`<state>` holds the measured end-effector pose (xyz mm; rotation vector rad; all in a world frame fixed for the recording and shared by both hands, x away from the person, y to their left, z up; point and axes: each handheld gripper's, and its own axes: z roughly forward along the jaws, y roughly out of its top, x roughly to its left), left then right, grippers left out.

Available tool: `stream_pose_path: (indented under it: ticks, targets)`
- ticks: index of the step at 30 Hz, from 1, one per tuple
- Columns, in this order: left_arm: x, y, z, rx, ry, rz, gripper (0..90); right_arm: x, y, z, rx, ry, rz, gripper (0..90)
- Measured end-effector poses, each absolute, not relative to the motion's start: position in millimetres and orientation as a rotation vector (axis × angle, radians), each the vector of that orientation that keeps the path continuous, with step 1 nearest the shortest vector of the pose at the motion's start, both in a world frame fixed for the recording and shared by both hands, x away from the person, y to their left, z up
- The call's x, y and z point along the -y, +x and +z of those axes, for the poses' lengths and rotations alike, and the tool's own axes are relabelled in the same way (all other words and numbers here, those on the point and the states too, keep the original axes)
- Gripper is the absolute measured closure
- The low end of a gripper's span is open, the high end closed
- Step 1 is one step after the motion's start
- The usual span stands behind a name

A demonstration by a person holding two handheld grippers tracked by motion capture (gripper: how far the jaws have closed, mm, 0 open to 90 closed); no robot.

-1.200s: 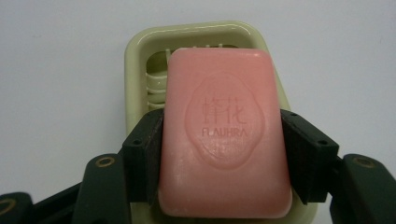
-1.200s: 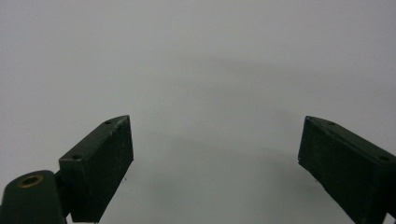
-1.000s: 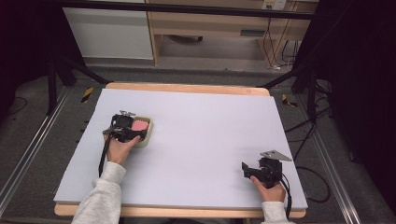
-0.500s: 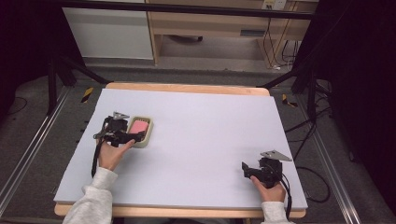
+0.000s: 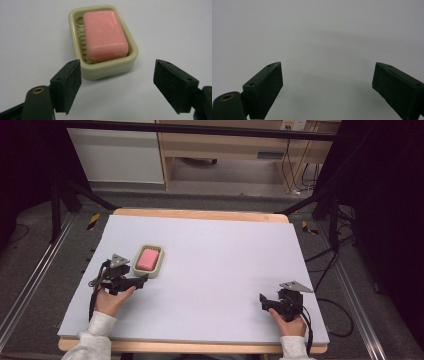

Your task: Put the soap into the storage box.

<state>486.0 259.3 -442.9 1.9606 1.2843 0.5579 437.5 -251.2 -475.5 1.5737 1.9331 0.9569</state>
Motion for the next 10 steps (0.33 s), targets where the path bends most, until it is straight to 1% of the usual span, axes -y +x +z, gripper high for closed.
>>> stream_pose_path:
  ticks: [10]
  targets:
    - [-269.4,468.7,-461.0,-1.292,1.928,0.549,22.4,250.8,435.7,-475.1,-1.942,1.562,0.948,9.6]
